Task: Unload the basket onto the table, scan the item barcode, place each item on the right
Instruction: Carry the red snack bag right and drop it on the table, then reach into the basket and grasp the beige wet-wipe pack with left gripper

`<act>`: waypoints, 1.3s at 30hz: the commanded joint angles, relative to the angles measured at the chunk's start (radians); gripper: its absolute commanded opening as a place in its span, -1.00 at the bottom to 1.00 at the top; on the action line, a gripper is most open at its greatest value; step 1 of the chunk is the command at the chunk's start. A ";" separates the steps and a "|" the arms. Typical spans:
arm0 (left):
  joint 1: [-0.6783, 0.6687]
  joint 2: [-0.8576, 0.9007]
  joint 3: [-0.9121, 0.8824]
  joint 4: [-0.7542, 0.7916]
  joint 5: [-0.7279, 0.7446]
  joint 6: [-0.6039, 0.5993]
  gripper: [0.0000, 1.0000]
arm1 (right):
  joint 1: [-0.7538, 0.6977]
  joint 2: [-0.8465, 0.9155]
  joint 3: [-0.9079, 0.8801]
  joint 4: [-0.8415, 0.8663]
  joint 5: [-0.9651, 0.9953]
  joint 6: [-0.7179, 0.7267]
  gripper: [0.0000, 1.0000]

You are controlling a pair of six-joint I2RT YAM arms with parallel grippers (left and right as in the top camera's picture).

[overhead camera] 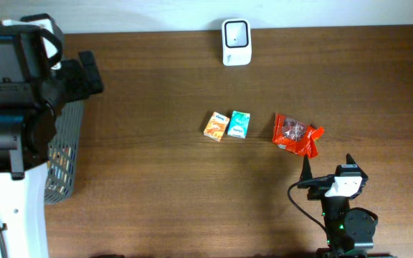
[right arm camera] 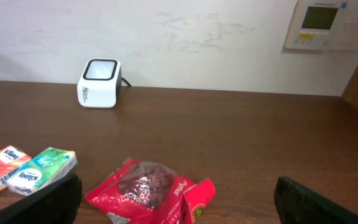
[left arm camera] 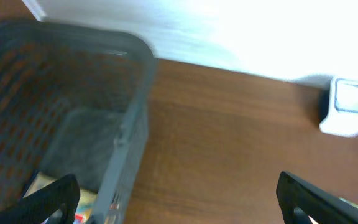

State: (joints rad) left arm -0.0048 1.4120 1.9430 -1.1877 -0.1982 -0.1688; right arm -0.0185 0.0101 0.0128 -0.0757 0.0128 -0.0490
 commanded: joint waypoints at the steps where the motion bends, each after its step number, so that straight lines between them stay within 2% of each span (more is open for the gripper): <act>1: 0.103 -0.002 0.013 -0.043 -0.180 -0.386 0.98 | 0.005 -0.006 -0.007 -0.006 0.002 0.001 0.97; 3: 0.208 0.000 0.006 -0.085 -0.184 -0.552 0.99 | 0.005 -0.006 -0.007 -0.006 0.002 0.001 0.97; 7: 0.365 0.061 -0.011 -0.089 -0.184 -0.565 0.98 | 0.005 -0.006 -0.007 -0.006 0.002 0.001 0.97; 12: 0.468 0.238 -0.011 -0.122 -0.156 -0.579 0.98 | 0.005 -0.006 -0.007 -0.006 0.002 0.001 0.97; 22: 0.484 0.521 -0.011 -0.148 -0.116 -0.579 0.99 | 0.005 -0.006 -0.007 -0.006 0.002 0.001 0.97; 24: 0.494 0.573 -0.011 -0.158 -0.115 -0.579 0.91 | 0.005 -0.006 -0.007 -0.006 0.002 0.001 0.97; 27: 0.501 0.625 -0.011 -0.183 -0.116 -0.579 0.85 | 0.005 -0.006 -0.007 -0.006 0.002 0.001 0.97; 39: 0.528 0.768 -0.047 -0.190 -0.116 -0.579 0.87 | 0.005 -0.006 -0.007 -0.006 0.002 0.001 0.97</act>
State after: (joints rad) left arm 0.5133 2.1456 1.9060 -1.3773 -0.3172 -0.7353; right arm -0.0185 0.0101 0.0128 -0.0757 0.0128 -0.0490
